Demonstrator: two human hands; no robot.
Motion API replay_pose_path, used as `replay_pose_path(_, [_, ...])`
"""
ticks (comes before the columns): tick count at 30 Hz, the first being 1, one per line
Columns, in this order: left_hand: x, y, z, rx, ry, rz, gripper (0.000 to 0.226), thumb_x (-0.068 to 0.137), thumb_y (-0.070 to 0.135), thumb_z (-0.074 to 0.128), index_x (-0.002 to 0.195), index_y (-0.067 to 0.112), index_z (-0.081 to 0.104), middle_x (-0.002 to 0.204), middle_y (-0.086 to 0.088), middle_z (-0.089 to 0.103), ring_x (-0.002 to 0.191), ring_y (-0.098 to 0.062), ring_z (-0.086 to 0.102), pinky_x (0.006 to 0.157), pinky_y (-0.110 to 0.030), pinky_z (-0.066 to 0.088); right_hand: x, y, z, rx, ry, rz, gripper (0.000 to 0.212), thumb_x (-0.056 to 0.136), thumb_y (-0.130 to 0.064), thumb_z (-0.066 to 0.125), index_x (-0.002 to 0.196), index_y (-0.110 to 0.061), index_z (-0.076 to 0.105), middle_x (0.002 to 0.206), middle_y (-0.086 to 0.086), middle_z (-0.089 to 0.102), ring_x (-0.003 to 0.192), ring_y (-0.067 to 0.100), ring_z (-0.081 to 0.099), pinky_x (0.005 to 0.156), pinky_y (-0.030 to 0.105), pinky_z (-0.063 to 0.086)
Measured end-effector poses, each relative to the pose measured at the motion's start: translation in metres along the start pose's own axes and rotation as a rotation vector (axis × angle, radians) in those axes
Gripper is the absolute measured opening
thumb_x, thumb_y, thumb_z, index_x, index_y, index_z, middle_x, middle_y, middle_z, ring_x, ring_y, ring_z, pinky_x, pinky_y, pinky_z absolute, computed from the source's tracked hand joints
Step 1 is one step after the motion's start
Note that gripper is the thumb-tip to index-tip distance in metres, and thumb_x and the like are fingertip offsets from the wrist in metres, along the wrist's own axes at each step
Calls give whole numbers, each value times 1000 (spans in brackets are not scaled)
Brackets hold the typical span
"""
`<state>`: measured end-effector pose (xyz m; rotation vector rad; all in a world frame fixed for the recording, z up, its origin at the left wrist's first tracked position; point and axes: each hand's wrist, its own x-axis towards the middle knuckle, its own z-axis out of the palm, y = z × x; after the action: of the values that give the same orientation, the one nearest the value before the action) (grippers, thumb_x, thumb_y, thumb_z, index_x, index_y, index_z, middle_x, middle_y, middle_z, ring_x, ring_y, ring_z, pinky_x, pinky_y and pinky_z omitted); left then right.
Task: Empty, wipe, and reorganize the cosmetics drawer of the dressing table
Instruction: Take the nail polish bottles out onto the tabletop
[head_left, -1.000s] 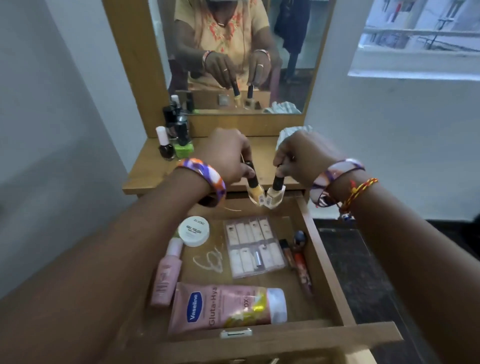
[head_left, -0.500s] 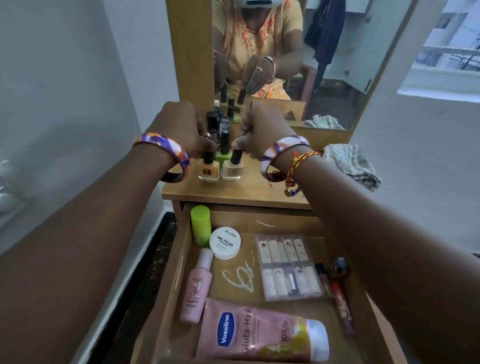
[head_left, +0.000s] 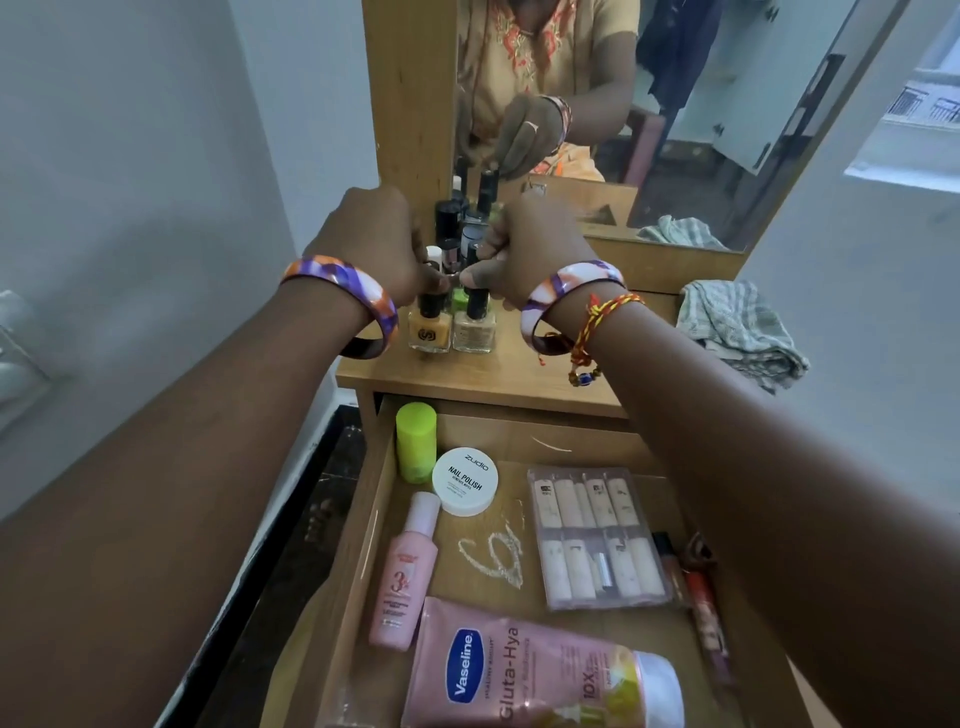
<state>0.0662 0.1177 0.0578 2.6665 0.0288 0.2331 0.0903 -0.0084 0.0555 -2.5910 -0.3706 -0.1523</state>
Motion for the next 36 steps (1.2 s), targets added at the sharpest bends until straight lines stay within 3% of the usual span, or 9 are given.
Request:
replay_pose_path(2, [-3, 2, -1, 33, 29, 0, 34, 78, 27, 75, 97, -1, 69, 91, -20, 70, 86, -32, 67, 75, -31, 46, -6, 0, -6, 18, -2, 16, 34, 81, -22, 70, 108, -4, 58, 106, 15, 65, 96, 26, 65, 81, 28, 53])
replay_pose_path(7, [-26, 27, -5, 81, 97, 87, 28, 80, 22, 72, 100, 3, 69, 99, -17, 67, 91, -32, 63, 73, -32, 44, -31, 9, -31, 48, -30, 29, 22, 80, -18, 72, 95, -5, 63, 86, 6, 61, 81, 19, 62, 62, 16, 46])
replay_pose_path(13, [-63, 82, 22, 35, -98, 274, 28, 77, 25, 75, 99, 8, 69, 103, -12, 66, 95, -27, 63, 81, -33, 51, -83, 44, -61, -5, -139, 111, 18, 79, -12, 72, 94, -4, 66, 72, 2, 63, 64, 15, 64, 63, 20, 54])
replay_pose_path(16, [-82, 105, 55, 72, -247, 345, 28, 74, 24, 77, 97, 10, 70, 99, -11, 68, 94, -28, 64, 75, -28, 49, -113, 76, -71, -163, -172, 122, 13, 75, -9, 74, 87, -8, 71, 60, -8, 57, 56, 6, 56, 57, 16, 49])
replay_pose_path(19, [-99, 124, 93, 109, -441, 396, 30, 71, 24, 78, 96, 9, 70, 97, -13, 70, 93, -30, 65, 71, -30, 47, -141, 106, -71, -324, -284, 139, 18, 67, -9, 77, 83, -17, 75, 62, -9, 60, 68, 14, 65, 65, 28, 54])
replay_pose_path(22, [-109, 135, 128, 170, -571, 413, 33, 70, 26, 79, 97, 11, 67, 104, -12, 69, 96, -30, 65, 71, -32, 47, -163, 129, -63, -363, -401, 155, 23, 62, -11, 80, 83, -19, 75, 82, 2, 72, 83, 24, 69, 75, 34, 57])
replay_pose_path(27, [-116, 134, 170, 325, -642, 427, 53, 71, 32, 78, 116, 12, 59, 116, -12, 62, 104, -29, 61, 78, -32, 46, -186, 152, -43, -425, -368, 122, 38, 73, -23, 76, 109, -17, 66, 109, 7, 65, 99, 28, 62, 78, 34, 54])
replay_pose_path(33, [-121, 125, 198, 454, -585, 496, 55, 66, 41, 77, 115, 21, 60, 119, -7, 61, 113, -31, 53, 93, -36, 46, -188, 160, -27, -425, -332, 85, 28, 84, -25, 66, 107, -9, 63, 88, 6, 54, 77, 21, 51, 64, 25, 43])
replay_pose_path(36, [-121, 123, 205, 495, -539, 509, 46, 72, 43, 71, 110, 20, 62, 114, -7, 64, 110, -30, 54, 92, -35, 43, -189, 162, -24, -398, -326, 66, 25, 88, -24, 61, 107, -7, 62, 84, 3, 45, 76, 18, 46, 65, 23, 40])
